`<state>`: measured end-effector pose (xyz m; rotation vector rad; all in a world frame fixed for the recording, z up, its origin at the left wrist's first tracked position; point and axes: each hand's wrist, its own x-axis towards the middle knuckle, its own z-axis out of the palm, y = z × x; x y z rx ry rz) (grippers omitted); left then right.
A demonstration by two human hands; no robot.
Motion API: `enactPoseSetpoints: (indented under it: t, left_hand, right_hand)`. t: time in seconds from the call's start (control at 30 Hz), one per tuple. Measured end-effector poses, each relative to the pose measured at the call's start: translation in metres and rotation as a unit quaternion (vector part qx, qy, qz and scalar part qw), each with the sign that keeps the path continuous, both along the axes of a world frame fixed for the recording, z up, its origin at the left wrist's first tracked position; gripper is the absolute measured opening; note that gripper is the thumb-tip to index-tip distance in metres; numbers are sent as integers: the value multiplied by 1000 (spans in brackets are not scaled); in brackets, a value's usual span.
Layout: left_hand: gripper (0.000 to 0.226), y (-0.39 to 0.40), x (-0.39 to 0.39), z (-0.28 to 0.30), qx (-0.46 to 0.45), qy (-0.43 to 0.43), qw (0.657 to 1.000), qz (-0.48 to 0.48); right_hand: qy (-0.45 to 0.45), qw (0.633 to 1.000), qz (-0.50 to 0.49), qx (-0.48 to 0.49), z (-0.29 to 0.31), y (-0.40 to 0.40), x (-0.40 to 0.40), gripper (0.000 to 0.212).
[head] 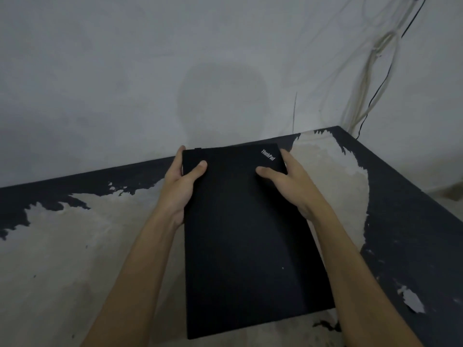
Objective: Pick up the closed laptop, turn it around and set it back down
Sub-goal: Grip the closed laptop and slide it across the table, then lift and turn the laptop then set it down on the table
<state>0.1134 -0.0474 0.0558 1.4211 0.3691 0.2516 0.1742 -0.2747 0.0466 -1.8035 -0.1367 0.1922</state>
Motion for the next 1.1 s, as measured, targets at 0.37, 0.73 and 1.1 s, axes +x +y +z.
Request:
enactPoseSetpoints:
  t: [0.37, 0.73, 1.1]
  left_hand:
    - [58, 22, -9, 4, 49, -35, 998, -21]
    - [58, 106, -86, 22, 142, -13, 985, -97]
    - [25, 190, -143, 24, 96, -73, 977, 174]
  right_hand:
    - [21, 985, 23, 171, -10, 18, -7, 71]
    - [51, 955, -52, 286, 4, 102, -48, 59]
    - [96, 888, -217, 393, 7, 207, -72, 33]
